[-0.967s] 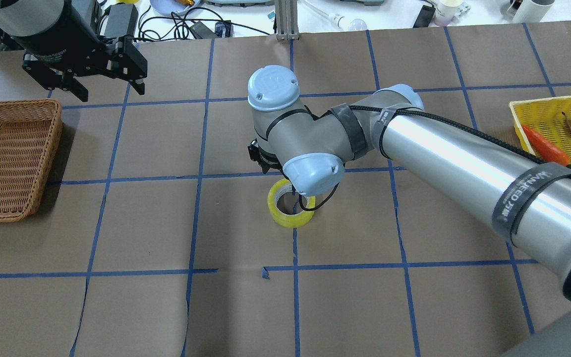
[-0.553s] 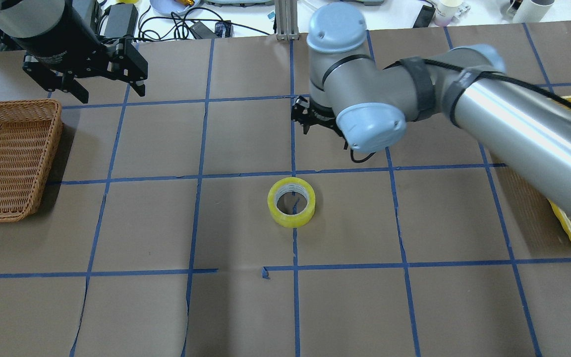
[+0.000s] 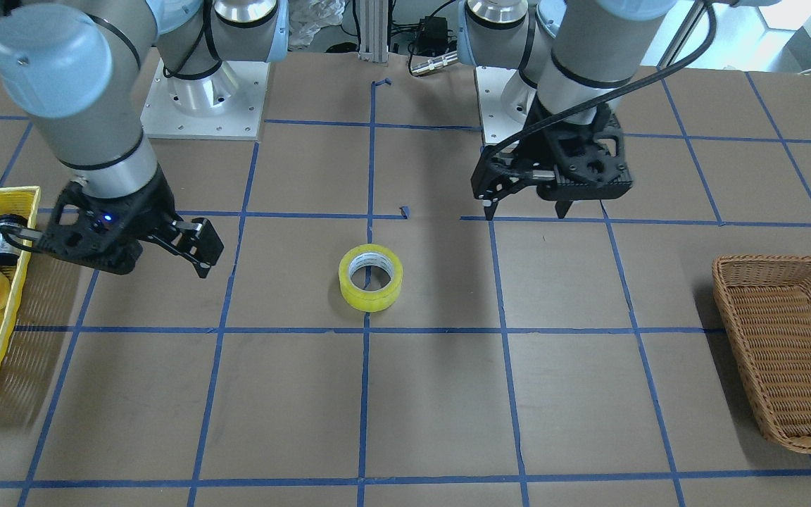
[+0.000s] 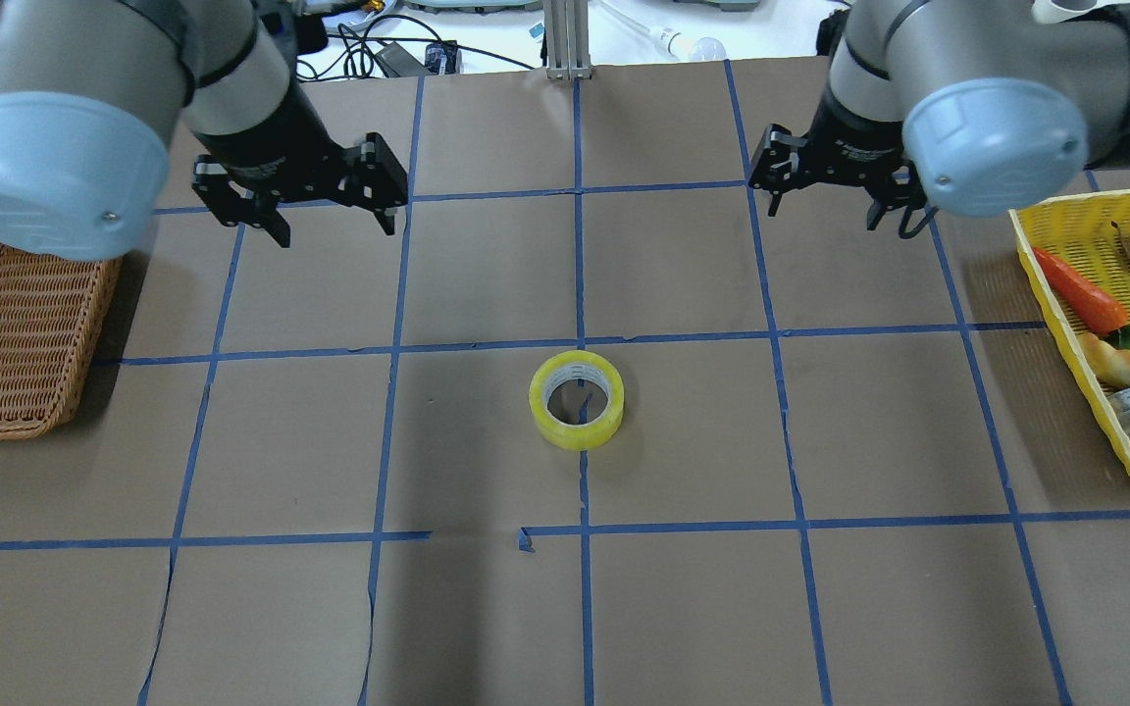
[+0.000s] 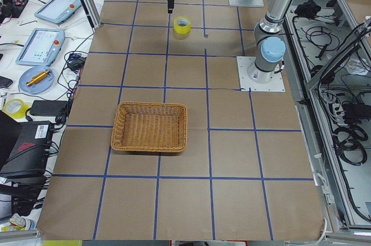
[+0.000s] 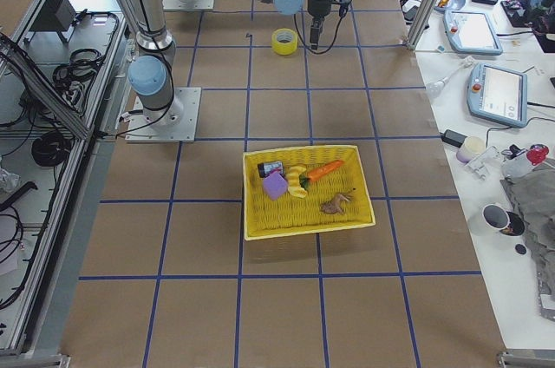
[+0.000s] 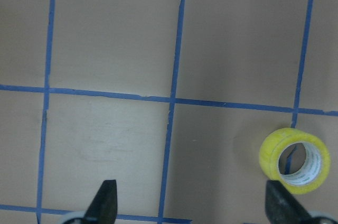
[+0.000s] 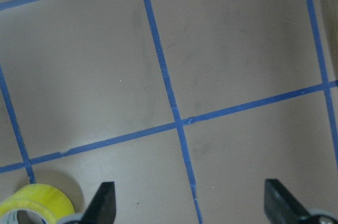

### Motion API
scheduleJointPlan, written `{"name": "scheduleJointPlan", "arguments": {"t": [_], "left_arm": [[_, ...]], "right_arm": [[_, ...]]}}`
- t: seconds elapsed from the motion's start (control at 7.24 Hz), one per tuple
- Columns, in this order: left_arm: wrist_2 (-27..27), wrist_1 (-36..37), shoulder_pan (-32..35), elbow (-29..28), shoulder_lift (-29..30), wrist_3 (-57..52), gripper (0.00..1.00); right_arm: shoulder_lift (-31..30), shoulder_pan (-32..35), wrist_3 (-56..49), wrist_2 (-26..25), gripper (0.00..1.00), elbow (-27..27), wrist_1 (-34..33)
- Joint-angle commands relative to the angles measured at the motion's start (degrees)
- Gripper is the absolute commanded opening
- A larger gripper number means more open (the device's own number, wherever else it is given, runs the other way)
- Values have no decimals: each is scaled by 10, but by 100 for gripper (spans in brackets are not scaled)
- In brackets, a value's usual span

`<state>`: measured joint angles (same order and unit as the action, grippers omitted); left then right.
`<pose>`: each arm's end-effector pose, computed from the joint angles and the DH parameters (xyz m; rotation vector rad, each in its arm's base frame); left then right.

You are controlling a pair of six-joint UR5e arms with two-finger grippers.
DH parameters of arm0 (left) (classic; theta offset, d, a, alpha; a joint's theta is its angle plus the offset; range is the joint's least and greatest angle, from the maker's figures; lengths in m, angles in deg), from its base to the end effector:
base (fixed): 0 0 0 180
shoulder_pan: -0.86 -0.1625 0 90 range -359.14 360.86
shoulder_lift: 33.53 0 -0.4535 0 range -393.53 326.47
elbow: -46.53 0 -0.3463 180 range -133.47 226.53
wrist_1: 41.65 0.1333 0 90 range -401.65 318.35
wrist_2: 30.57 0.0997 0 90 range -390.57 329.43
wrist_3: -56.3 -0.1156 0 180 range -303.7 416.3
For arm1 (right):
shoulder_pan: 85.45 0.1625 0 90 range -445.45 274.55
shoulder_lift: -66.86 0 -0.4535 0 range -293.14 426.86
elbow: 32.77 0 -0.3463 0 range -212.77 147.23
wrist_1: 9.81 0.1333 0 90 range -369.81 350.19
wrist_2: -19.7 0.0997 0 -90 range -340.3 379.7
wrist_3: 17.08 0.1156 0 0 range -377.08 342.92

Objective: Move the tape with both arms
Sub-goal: 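Move the left gripper to the tape roll while the right arm withdraws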

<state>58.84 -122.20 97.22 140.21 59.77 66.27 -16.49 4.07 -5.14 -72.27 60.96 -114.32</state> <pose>-0.1862 -0.4566 0.4620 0.0981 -3.1231 0.0644 0.1251 -0.5020 0.4425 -0.3386 -3.0939 0.1170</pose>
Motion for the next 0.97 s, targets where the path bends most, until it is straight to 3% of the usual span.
{"name": "scheduleJointPlan", "arguments": {"t": [0.0, 0.14, 0.83], "left_arm": [[0, 120, 63, 136, 21, 13, 100], [-4, 264, 100, 199, 34, 27, 100], [-17, 374, 110, 214, 141, 44, 100]], "right_arm": [[-51, -11, -38, -7, 100, -1, 34], [-67, -10, -37, -7, 100, -2, 76], [-84, -10, -42, -7, 100, 3, 91]]}}
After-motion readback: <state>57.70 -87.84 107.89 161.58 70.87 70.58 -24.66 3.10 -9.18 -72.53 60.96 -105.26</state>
